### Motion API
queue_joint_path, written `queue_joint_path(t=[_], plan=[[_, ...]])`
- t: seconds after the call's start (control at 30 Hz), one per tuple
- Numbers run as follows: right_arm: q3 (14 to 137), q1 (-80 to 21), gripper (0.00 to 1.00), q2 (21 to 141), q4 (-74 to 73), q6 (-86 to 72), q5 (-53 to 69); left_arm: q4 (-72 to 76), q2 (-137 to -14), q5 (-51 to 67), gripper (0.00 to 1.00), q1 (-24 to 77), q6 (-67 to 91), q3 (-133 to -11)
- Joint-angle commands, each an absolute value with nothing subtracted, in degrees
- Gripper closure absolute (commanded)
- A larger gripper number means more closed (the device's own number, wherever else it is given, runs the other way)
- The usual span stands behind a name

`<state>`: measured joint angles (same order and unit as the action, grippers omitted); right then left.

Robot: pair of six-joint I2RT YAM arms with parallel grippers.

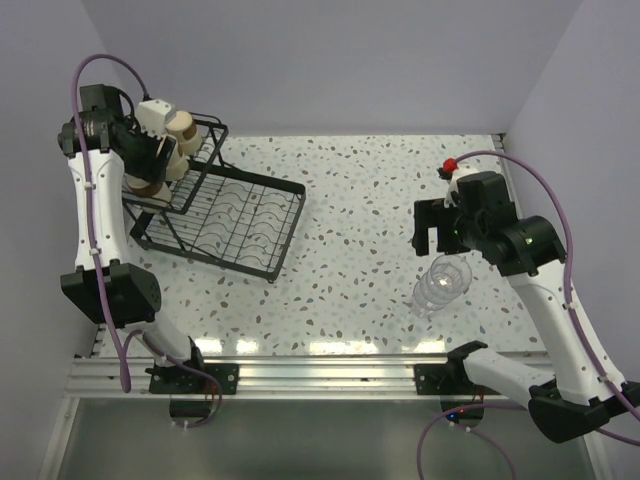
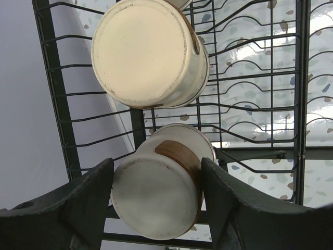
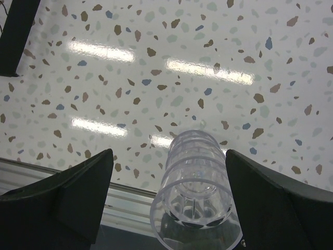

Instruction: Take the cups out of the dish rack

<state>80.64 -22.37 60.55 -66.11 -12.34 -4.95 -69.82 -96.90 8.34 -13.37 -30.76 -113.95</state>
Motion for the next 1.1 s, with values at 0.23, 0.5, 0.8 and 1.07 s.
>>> queue_joint_path(t=[0.23,0.5,0.8,1.07], plan=[[83.05,-22.15,0.08,58.8,-65.65,-11.25,-5.27,-73.04,-96.59,10.55,0.98,-13.89,-30.24,-113.99],[83.85,-22.15,0.08,59.24,-65.04,-11.42,-4.49,-71.55,-93.61,10.28,1.0,-13.89,-28.83,-118.38],[84.29,-22.15,0.08,59.68,-64.51,-11.87,-3.69,-70.66,-92.02,10.46,1.0,-13.8,-28.65,-120.15],[83.94,-22.06,0.08,59.68,-64.42,-11.95,-3.52,-69.97,-91.32,12.74,1.0,-13.89,-28.21,-120.33]])
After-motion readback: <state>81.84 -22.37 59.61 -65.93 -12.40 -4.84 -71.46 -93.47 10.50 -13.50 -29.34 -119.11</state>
